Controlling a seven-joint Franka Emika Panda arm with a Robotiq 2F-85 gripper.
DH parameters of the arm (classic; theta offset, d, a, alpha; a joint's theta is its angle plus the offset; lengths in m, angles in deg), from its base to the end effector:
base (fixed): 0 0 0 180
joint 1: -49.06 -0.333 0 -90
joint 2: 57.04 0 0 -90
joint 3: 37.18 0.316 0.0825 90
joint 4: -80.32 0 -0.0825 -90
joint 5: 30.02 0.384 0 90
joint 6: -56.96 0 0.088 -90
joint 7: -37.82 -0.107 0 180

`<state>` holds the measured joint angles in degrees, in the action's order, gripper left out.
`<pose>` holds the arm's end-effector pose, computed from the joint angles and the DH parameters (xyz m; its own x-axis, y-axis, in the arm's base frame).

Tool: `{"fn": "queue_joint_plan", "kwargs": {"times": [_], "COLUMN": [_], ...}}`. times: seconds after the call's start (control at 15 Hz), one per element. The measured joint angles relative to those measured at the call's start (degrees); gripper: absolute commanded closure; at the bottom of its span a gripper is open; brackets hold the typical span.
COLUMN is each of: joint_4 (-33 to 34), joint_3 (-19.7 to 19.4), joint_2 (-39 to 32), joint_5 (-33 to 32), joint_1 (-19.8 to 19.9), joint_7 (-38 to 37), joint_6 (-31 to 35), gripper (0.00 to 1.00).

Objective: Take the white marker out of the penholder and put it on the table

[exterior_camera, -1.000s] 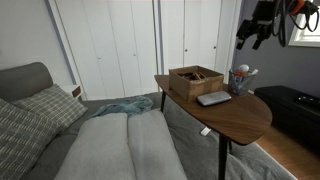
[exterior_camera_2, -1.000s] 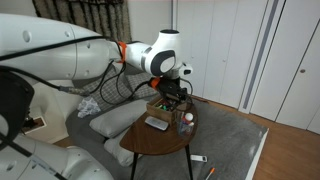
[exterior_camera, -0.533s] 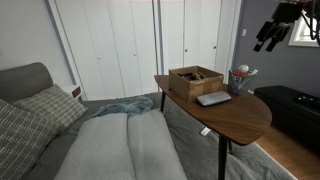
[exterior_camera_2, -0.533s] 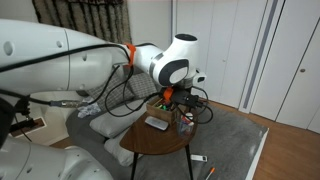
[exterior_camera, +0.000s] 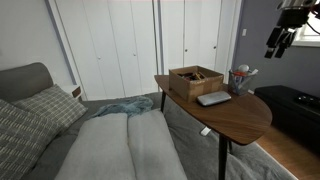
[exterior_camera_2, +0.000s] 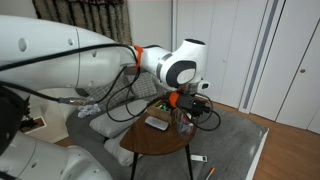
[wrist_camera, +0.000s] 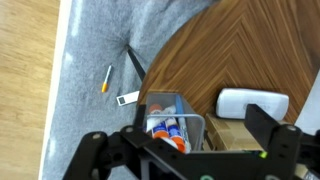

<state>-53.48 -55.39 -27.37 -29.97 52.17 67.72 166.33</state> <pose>0.3773 -0.1621 0.5249 0.9752 0.1739 0.1371 0.1883 -0.9769 -0.1006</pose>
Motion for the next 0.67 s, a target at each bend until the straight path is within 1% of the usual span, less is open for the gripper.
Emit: {"fn": "queue_joint_plan", "kwargs": {"times": [0.07,0.2,0.33,0.67], "joint_4": [0.76,2.24,3.64,3.78], "joint_3": [-1.29,-3.55,-4.98,-4.49], "joint_2": [-1.21,-3.76,-6.24,-7.15], "joint_5": [-0.64,-1.39,-1.22,-1.21], "joint_1": [0.42,1.21,1.94,2.43], "joint_7": [2.86,7.97,11.92,12.20], "joint_6": [-0.60,0.30,3.65,4.17], "gripper": [0.00,0.00,0.00,0.00]}}
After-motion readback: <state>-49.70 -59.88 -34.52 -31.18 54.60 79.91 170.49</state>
